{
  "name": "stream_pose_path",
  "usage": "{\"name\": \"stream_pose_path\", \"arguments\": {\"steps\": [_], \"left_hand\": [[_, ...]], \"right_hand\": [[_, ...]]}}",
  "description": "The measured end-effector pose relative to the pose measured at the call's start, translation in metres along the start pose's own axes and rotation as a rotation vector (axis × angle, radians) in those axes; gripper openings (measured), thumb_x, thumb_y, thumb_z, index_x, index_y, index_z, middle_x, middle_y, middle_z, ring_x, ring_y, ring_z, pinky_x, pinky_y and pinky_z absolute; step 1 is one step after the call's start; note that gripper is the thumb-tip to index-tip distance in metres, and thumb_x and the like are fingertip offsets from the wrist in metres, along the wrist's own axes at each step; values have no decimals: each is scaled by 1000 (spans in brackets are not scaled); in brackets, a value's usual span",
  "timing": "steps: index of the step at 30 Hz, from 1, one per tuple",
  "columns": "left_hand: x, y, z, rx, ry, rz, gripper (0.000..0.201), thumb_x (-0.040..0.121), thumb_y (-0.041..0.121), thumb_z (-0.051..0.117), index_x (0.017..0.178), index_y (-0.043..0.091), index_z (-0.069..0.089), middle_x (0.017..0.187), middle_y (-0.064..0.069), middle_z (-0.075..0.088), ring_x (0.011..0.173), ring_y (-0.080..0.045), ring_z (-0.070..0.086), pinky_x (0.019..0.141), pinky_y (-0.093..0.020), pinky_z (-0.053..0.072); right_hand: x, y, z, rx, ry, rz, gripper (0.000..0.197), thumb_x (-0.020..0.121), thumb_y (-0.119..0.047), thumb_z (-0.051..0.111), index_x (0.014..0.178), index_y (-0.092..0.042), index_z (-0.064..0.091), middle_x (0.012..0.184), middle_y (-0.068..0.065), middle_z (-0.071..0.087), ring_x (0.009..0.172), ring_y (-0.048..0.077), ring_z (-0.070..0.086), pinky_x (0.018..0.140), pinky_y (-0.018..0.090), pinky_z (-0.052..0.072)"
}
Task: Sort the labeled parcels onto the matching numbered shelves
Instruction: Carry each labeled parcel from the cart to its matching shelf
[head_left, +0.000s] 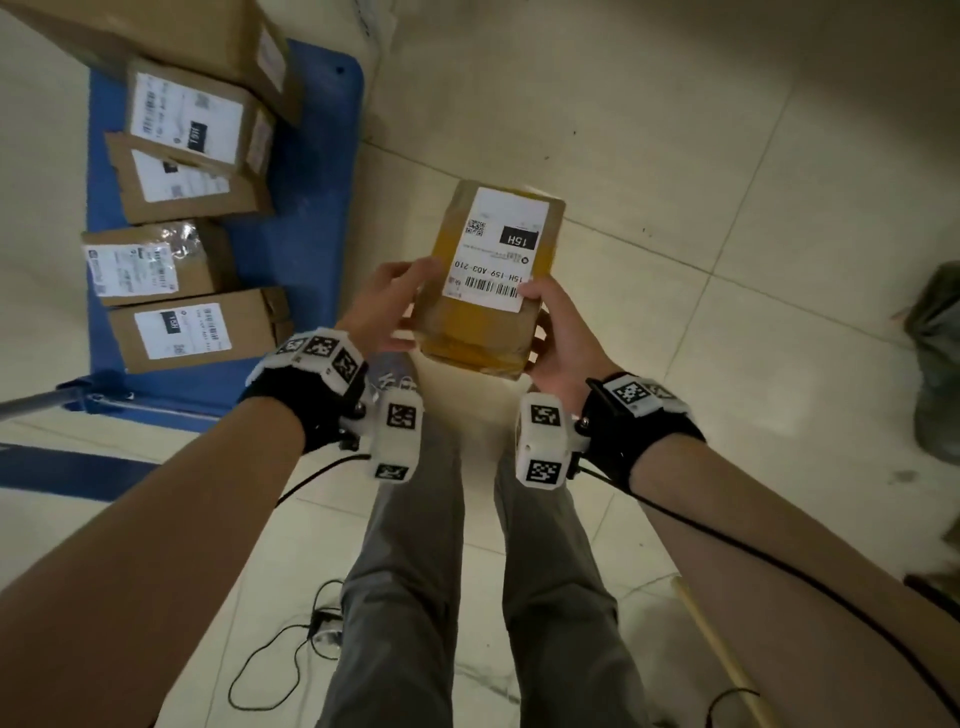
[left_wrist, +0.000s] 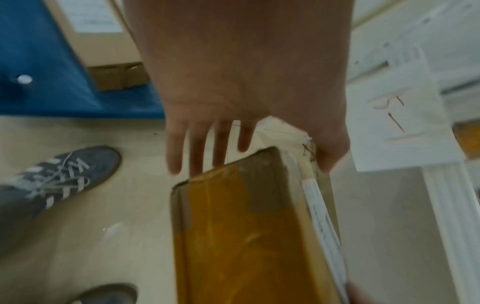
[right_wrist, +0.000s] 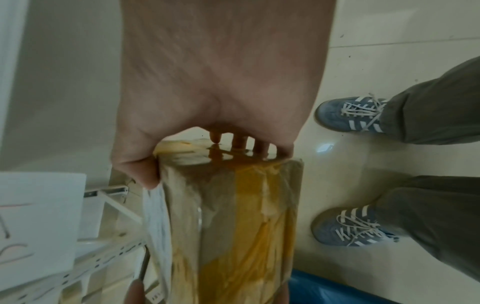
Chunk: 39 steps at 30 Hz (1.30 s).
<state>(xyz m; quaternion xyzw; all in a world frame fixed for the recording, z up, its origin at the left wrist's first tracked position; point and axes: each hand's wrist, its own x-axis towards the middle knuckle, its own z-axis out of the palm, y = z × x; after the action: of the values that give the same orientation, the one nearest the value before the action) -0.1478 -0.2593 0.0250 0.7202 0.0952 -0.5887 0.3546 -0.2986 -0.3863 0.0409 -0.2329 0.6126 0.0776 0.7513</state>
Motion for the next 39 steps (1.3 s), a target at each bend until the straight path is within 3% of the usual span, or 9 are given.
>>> {"name": "stream_pose_path", "arguments": {"steps": [5, 9, 11, 18, 25, 29, 32, 35, 39], "left_hand": [[-17, 21, 29, 24, -206, -61, 84, 71, 42, 86, 139, 27, 40, 130, -2, 57, 118, -27, 59, 95, -51, 54], [-23, 35, 42, 370, -54, 289, 100, 67, 34, 89, 149, 29, 31, 136, 4, 48, 116, -16, 55, 90, -35, 55], [-27, 39, 47, 641, -29, 509, 108, 64, 37, 91, 151, 27, 27, 142, 3, 38, 123, -15, 45, 98, -36, 48], [-35, 45, 67, 1053, -68, 976, 101, 61, 29, 85, 146, 19, 29, 144, -9, 35, 133, -32, 37, 109, -53, 39], [-46, 43, 79, 999, 17, 1056, 86, 75, 39, 68, 146, 15, 26, 153, -16, 33, 141, -35, 35, 115, -55, 32], [-60, 47, 86, 949, 23, 1021, 88, 76, 16, 78, 146, 11, 26, 146, -17, 40, 123, -36, 53, 103, -53, 46], [-74, 53, 93, 941, 35, 966, 89, 76, 11, 79, 147, 10, 25, 140, -15, 45, 112, -34, 58, 96, -44, 49], [-88, 63, 103, 929, 31, 902, 91, 78, 12, 79, 150, 10, 23, 145, -13, 43, 118, -32, 57, 94, -33, 45], [-108, 80, 113, 1009, 26, 865, 96, 75, -5, 74, 153, 17, 21, 158, -7, 26, 126, -34, 52, 89, -39, 51]], "right_hand": [[-15, -1, -31, 72, -51, -35, 88, 78, -25, 70, 155, -30, 27, 134, 9, 61, 112, 27, 58, 91, 45, 54], [-31, -12, -60, 26, -7, -26, 102, 67, -53, 80, 153, -35, 29, 148, 10, 46, 134, 34, 47, 107, 57, 41], [-38, -22, -75, 138, 5, -32, 86, 70, -66, 74, 142, -30, 45, 143, 10, 50, 131, 34, 50, 105, 58, 44], [-51, -44, -108, 301, 4, 3, 51, 91, -57, 62, 122, -17, 60, 120, 11, 65, 113, 34, 64, 102, 60, 49], [-63, -49, -104, 165, -136, 90, 85, 64, -72, 77, 132, -22, 66, 128, 14, 69, 123, 36, 63, 106, 63, 43], [-77, -57, -108, 150, -114, 95, 60, 73, -56, 74, 120, -19, 65, 128, 14, 67, 125, 35, 61, 99, 58, 47], [-95, -72, -112, 84, -109, 66, 36, 81, -49, 68, 103, -24, 55, 107, 10, 62, 110, 29, 63, 95, 52, 49], [-118, -88, -114, 46, -92, 29, 28, 85, -47, 65, 93, -23, 53, 95, 7, 60, 97, 26, 61, 91, 46, 52], [-144, -104, -118, 24, -49, -9, 26, 86, -47, 63, 82, -23, 54, 90, 5, 61, 95, 25, 60, 99, 47, 48]]}}
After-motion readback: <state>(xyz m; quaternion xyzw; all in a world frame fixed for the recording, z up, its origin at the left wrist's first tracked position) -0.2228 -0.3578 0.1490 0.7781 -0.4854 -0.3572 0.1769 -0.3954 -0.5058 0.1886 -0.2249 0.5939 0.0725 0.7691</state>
